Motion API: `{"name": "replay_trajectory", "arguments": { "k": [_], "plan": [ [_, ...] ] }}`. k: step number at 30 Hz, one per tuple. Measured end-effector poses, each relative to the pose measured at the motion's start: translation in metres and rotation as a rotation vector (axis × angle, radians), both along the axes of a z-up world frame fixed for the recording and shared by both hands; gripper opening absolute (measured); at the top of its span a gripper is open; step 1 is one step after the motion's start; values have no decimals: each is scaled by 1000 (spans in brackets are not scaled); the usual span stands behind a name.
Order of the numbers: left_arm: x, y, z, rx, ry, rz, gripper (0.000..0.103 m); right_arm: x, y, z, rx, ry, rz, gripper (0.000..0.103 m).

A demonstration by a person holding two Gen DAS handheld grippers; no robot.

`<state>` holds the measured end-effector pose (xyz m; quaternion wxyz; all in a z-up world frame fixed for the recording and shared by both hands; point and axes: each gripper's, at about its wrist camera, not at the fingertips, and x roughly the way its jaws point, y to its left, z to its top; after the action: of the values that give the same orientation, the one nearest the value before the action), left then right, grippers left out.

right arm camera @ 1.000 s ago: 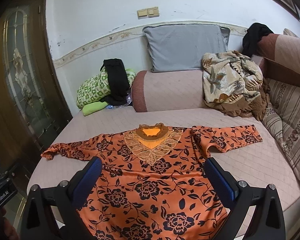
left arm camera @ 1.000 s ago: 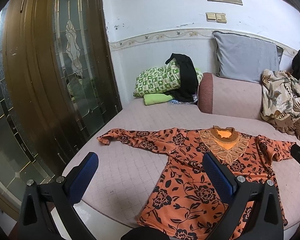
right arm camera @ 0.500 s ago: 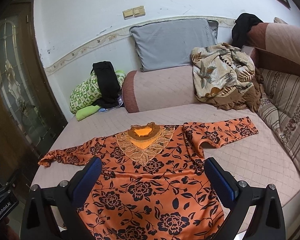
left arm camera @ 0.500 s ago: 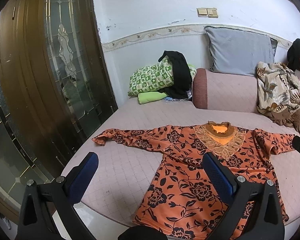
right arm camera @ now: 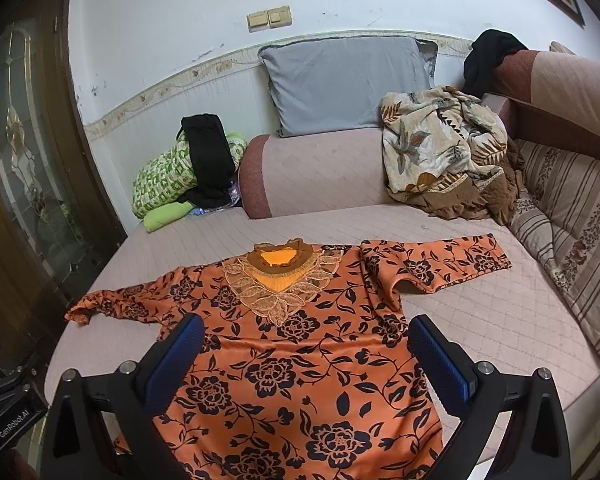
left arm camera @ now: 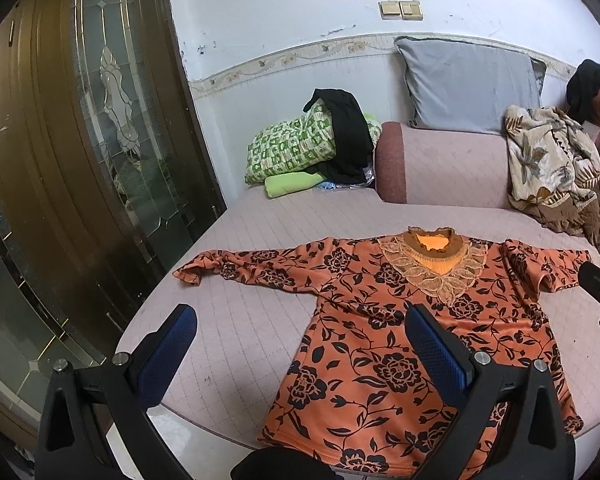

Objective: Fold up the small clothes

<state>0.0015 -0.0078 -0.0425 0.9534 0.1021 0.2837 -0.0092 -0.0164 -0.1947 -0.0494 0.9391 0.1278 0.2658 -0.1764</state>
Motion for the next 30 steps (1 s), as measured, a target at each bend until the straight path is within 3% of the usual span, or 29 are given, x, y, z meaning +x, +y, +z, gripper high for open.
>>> {"name": "replay_trajectory", "arguments": {
  "k": [30],
  "plan": [
    [-2, -1, -3, 17, 10, -21, 103, -4, 10, 6, -71, 23, -1, 103]
  ]
}}
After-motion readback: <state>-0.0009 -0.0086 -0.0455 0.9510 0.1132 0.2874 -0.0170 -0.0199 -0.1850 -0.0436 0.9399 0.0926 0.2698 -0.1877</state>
